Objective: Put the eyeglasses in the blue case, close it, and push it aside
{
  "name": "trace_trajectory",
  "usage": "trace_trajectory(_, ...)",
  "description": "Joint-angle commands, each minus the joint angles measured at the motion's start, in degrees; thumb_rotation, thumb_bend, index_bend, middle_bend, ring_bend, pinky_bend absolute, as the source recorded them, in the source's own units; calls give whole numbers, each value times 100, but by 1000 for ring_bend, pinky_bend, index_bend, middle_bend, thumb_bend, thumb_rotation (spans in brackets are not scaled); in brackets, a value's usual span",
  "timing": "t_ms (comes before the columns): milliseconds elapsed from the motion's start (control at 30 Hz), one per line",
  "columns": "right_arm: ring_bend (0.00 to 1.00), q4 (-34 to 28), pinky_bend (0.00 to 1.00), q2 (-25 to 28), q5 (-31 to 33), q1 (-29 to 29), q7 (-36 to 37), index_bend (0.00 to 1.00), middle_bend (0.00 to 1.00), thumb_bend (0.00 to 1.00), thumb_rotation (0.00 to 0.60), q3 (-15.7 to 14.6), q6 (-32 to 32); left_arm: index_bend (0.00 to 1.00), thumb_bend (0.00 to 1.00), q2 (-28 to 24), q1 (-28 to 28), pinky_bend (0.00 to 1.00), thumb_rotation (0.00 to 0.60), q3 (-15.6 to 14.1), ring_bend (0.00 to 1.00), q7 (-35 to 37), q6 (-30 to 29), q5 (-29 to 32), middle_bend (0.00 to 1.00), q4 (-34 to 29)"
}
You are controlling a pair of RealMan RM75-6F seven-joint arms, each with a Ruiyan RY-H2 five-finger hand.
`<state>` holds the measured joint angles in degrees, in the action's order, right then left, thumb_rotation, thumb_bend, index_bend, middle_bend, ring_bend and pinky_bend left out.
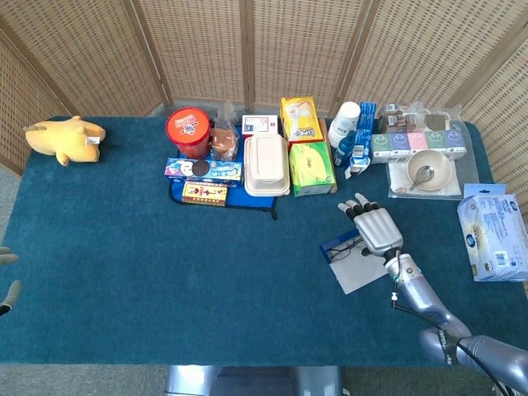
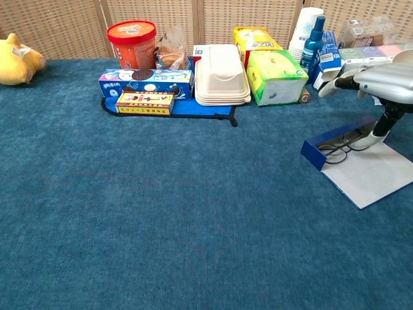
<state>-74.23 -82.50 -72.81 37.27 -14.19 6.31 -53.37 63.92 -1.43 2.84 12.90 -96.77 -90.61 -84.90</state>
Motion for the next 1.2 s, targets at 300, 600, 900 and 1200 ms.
trace_trajectory(300, 73, 392, 275, -242, 47, 208, 102, 153, 171, 100, 600, 78, 300, 356, 341, -12, -59, 237, 599, -20, 298, 8, -53, 26, 308, 5)
trace_trajectory(600, 73, 426, 275, -250, 89, 200, 93, 152, 171, 99, 600, 74, 305, 359, 340, 4, -65, 237, 600, -24, 298, 45, -45, 29, 308, 54)
trace_trajectory(900, 67, 99, 275, -66, 157, 124, -125, 142, 170, 100, 600, 50, 205, 361, 340, 29, -23, 237, 600, -14, 298, 59, -22, -5, 308, 77)
trace_trajectory(1200, 69, -537, 254, 343, 342, 130, -353, 185, 179, 347, 600, 123, 227, 361, 340, 57, -25, 237, 600, -22, 298, 124, 14, 33, 307, 139)
